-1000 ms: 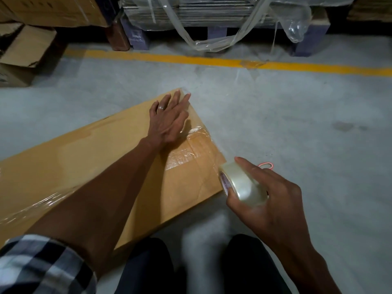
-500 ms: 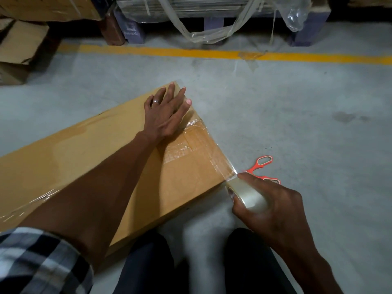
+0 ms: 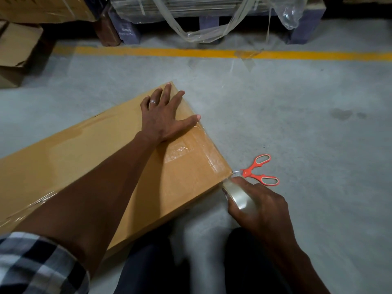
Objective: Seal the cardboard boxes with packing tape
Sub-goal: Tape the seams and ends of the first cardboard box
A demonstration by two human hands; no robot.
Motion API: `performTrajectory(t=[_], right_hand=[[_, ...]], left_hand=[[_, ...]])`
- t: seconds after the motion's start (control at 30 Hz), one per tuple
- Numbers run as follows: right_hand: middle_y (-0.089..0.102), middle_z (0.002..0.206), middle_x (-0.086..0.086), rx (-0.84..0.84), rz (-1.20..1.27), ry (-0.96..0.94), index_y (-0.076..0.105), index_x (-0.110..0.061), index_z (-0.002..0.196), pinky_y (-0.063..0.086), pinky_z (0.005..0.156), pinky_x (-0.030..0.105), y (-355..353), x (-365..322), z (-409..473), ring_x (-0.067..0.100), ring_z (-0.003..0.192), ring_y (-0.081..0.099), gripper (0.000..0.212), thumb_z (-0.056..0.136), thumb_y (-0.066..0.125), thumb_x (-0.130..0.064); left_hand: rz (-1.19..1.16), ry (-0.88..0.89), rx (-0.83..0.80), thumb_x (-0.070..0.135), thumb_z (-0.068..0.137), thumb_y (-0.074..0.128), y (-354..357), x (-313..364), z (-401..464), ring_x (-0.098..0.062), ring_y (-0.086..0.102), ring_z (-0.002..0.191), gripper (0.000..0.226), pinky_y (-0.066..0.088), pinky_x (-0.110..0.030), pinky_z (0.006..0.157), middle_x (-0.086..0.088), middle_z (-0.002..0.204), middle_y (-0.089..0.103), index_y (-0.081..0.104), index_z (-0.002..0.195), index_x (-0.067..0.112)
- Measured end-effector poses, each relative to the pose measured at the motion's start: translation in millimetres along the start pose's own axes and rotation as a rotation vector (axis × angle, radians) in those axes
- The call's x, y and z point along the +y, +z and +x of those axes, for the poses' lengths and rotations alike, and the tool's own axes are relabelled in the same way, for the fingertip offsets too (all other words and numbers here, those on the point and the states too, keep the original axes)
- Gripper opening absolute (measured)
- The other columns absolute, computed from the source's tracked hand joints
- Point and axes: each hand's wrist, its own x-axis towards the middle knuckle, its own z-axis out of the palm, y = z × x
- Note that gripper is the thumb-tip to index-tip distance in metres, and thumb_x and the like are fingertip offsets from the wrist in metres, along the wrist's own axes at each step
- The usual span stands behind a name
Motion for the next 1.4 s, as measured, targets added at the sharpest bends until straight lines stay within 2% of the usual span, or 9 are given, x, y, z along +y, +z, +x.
performTrajectory(t=[0.17,0.33,0.5,0.63,1.03,1.17,1.23,1.3,1.4], right_hand=[[0.057,0.133,-0.011,0.084,0.176,-0.028,0.077,-0.040,0.109,0.043,0.094,0.019,-3.7,-3.5,3.4,0.002,0.120,0.055,0.048,0.074,0.068,-0.071],[0.073,0.116,0.002,0.200,0.201,-0.123,0.075,-0.015,0.116,0.050,0.095,0.028,-1.9,-62.9,57.9,0.018,0.107,0.065,0.022,0.100,0.062,-0.024],[0.070,0.112,0.014,0.083,-0.021,-0.109,0.063,-0.006,0.121,0.046,0.082,0.038,48.4,-121.7,158.8,0.035,0.102,0.065,0.025,0.106,0.044,-0.014],[0.070,0.119,0.014,0.075,-0.099,-0.093,0.051,-0.009,0.142,0.050,0.085,0.039,66.1,-123.4,169.0,0.035,0.105,0.067,0.037,0.105,0.045,-0.012],[0.076,0.088,0.007,0.058,-0.204,0.001,0.065,-0.013,0.108,0.062,0.076,0.040,47.7,-71.8,86.5,0.027,0.075,0.074,0.012,0.098,0.058,-0.015],[0.075,0.081,0.008,0.107,-0.377,-0.046,0.071,-0.012,0.101,0.050,0.099,0.062,43.6,-44.6,60.6,0.031,0.075,0.075,0.033,0.095,0.039,-0.020],[0.074,0.090,0.013,0.128,-0.508,-0.137,0.073,-0.006,0.101,0.045,0.093,0.075,40.1,-33.4,47.2,0.041,0.091,0.074,0.037,0.090,0.039,-0.015],[0.074,0.097,0.015,0.068,-0.565,-0.218,0.074,-0.004,0.101,0.041,0.089,0.082,37.3,-23.0,39.1,0.046,0.102,0.071,0.043,0.091,0.034,-0.015],[0.074,0.108,0.007,-0.082,-0.425,-0.127,0.071,-0.016,0.117,0.040,0.098,0.076,31.1,-10.2,38.0,0.042,0.117,0.065,0.050,0.096,0.029,-0.032]], left_hand=[[0.054,0.008,-0.031,0.092,0.081,0.023,-5.5,1.4,8.5,-0.035,0.013,0.154,0.085,0.015,-0.060,0.116,-0.002,0.171,0.009,0.035,0.149,0.043],[0.040,0.187,0.033,0.068,0.097,0.027,-12.1,-2.6,17.7,-0.032,0.015,0.153,0.056,0.013,-0.058,0.114,-0.001,0.168,0.021,0.061,0.128,0.036],[-0.051,0.349,-0.006,0.052,0.101,0.017,-10.6,-16.2,33.8,-0.021,0.032,0.146,0.057,0.013,-0.050,0.111,0.006,0.138,0.058,0.066,0.114,0.027],[-0.008,0.412,0.084,0.043,0.104,0.019,-4.3,-29.6,46.5,-0.022,0.045,0.124,0.050,0.027,-0.047,0.105,0.000,0.114,0.057,0.061,0.108,0.017],[-0.099,0.046,0.078,0.039,0.096,0.025,-1.4,-16.7,74.2,-0.038,0.057,0.116,0.063,0.042,-0.047,0.100,-0.020,0.132,0.059,0.056,0.138,0.004],[-0.009,-0.040,0.137,0.030,0.104,0.032,1.1,-10.9,78.4,-0.040,0.063,0.090,0.038,0.041,-0.044,0.085,-0.017,0.096,0.065,0.054,0.119,0.003],[0.021,-0.095,0.115,0.033,0.106,0.029,1.6,-11.0,82.6,-0.039,0.065,0.098,0.043,0.038,-0.049,0.103,-0.018,0.100,0.069,0.048,0.133,0.005],[0.048,-0.150,0.035,0.043,0.108,0.023,-1.5,-9.6,81.3,-0.041,0.055,0.129,0.061,0.012,-0.059,0.122,-0.022,0.127,0.065,0.023,0.158,0.008],[0.019,-0.104,0.017,0.071,0.100,0.012,-10.6,15.9,34.0,-0.040,-0.006,0.157,0.086,-0.013,-0.065,0.120,-0.020,0.170,0.007,-0.016,0.162,0.019]])
